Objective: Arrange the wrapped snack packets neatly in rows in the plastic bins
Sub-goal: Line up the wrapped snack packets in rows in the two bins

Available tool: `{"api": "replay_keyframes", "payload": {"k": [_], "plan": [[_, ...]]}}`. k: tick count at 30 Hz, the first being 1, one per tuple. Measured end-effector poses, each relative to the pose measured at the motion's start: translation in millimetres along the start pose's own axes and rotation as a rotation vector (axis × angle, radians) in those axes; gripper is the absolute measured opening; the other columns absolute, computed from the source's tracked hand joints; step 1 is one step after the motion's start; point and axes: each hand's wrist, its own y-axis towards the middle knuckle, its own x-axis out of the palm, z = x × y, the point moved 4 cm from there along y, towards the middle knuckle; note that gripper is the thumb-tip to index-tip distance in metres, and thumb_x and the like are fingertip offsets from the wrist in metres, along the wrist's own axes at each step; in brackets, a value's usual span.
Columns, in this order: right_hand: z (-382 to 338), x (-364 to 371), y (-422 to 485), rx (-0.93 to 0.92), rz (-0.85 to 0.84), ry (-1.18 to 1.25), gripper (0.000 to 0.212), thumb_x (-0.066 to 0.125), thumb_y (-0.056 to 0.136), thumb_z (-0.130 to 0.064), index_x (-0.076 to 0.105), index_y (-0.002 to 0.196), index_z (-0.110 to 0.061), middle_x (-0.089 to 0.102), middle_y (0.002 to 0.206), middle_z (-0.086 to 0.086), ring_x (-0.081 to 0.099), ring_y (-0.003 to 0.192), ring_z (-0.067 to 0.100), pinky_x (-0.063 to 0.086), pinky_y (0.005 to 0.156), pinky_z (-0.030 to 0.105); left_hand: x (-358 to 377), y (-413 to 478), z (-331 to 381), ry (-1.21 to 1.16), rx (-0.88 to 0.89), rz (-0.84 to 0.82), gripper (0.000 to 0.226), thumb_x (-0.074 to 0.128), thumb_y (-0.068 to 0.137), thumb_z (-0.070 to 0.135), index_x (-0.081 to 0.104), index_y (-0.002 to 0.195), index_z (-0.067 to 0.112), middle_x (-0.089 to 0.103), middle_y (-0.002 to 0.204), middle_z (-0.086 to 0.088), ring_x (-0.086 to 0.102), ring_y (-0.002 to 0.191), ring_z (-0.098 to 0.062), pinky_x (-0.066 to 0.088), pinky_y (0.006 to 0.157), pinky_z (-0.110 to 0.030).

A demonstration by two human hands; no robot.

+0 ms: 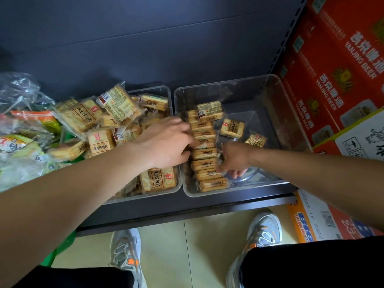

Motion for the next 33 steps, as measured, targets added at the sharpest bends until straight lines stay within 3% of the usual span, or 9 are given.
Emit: {"api": "replay_keyframes", "payload": {"k": [3,6,11,16,20,23,26,28,33], "plan": [[0.8,14.5,2.5,-0.009,-0.006,0.025,0.026,0.077,0.089,-0.026,0.071,0.093,-0.001,0.076,0.072,0.005,0.076,0.068,0.015,0.063,0.068,0.029,3.9,-22.0,-4.9,0.062,0.008,-0.103,0.064,0.042,0.093,0.069,0.041,0.15,0.039,0.034,0.158,0.004,0.028,0.145,-0.021,0.02,0.122,-0.044],[1.7,18.6,1.5,-0.015,0.02,0.044,0.034,0.082,0.084,-0.028,0.07,0.098,0.001,0.076,0.072,0.005,0.076,0.069,0.015,0.064,0.071,0.031,9.4,-31.7,-9.0,0.059,0.004,-0.157,0.088,0.041,0.08,0.086,0.028,0.155,0.042,0.014,0.168,0.008,0.014,0.152,-0.022,0.007,0.124,-0.043],[-5.7,17.4,-8.7,-0.008,-0.017,0.142,0.056,0.091,0.074,-0.025,0.065,0.115,0.003,0.077,0.082,0.01,0.075,0.072,0.016,0.061,0.063,0.024,9.6,-28.6,-5.7,0.089,0.015,-0.112,0.099,0.044,0.07,0.092,0.032,0.153,0.041,0.021,0.165,0.007,0.019,0.15,-0.021,0.013,0.124,-0.043],[-4.9,22.4,-5.2,0.014,0.059,0.19,0.056,0.094,0.068,-0.015,0.061,0.111,-0.002,0.074,0.091,0.012,0.074,0.072,0.017,0.058,0.055,0.023,8.7,-26.0,-6.5,0.074,0.015,-0.095,0.098,0.048,0.067,0.093,0.038,0.15,0.042,0.027,0.163,0.009,0.021,0.149,-0.02,0.011,0.124,-0.044],[-5.5,21.8,-1.6,0.009,0.025,0.232,0.049,0.093,0.07,-0.019,0.064,0.108,-0.009,0.074,0.097,0.009,0.076,0.078,0.019,0.063,0.064,0.029,5.6,-23.5,-5.8,0.062,0.016,-0.097,0.098,0.052,0.065,0.093,0.041,0.148,0.042,0.03,0.16,0.01,0.022,0.146,-0.018,0.012,0.123,-0.043],[-2.5,12.1,1.2,0.028,-0.033,0.177,0.043,0.084,0.08,-0.043,0.069,0.104,-0.012,0.077,0.091,0.007,0.076,0.074,0.017,0.064,0.072,0.035,6.6,-22.5,-6.1,0.057,0.006,-0.118,0.099,0.053,0.064,0.092,0.04,0.149,0.042,0.03,0.159,0.01,0.023,0.144,-0.019,0.017,0.121,-0.044],[-8.1,-10.6,1.1,-0.042,0.214,0.026,0.027,0.075,0.087,-0.042,0.069,0.097,-0.018,0.074,0.094,0.002,0.07,0.081,0.014,0.06,0.074,0.031,6.9,-20.7,-6.6,0.045,0.01,-0.14,0.099,0.054,0.063,0.093,0.039,0.148,0.043,0.03,0.158,0.01,0.023,0.141,-0.02,0.02,0.119,-0.045],[-17.2,-14.8,3.1,-0.096,0.269,0.096,0.02,0.075,0.088,-0.036,0.065,0.101,-0.024,0.07,0.095,-0.005,0.066,0.084,0.01,0.055,0.071,0.026,6.3,-19.5,-6.7,0.044,0.017,-0.147,0.099,0.054,0.063,0.092,0.04,0.148,0.043,0.031,0.156,0.011,0.023,0.139,-0.019,0.022,0.118,-0.045],[-27.5,-1.7,13.3,-0.126,0.229,0.187,0.041,0.08,0.081,-0.032,0.061,0.117,-0.022,0.07,0.108,-0.004,0.066,0.097,0.016,0.057,0.09,0.037,6.4,-15.3,-7.4,0.027,0.02,-0.15,0.1,0.058,0.06,0.093,0.043,0.146,0.044,0.034,0.153,0.013,0.022,0.137,-0.018,0.023,0.116,-0.045]]}}
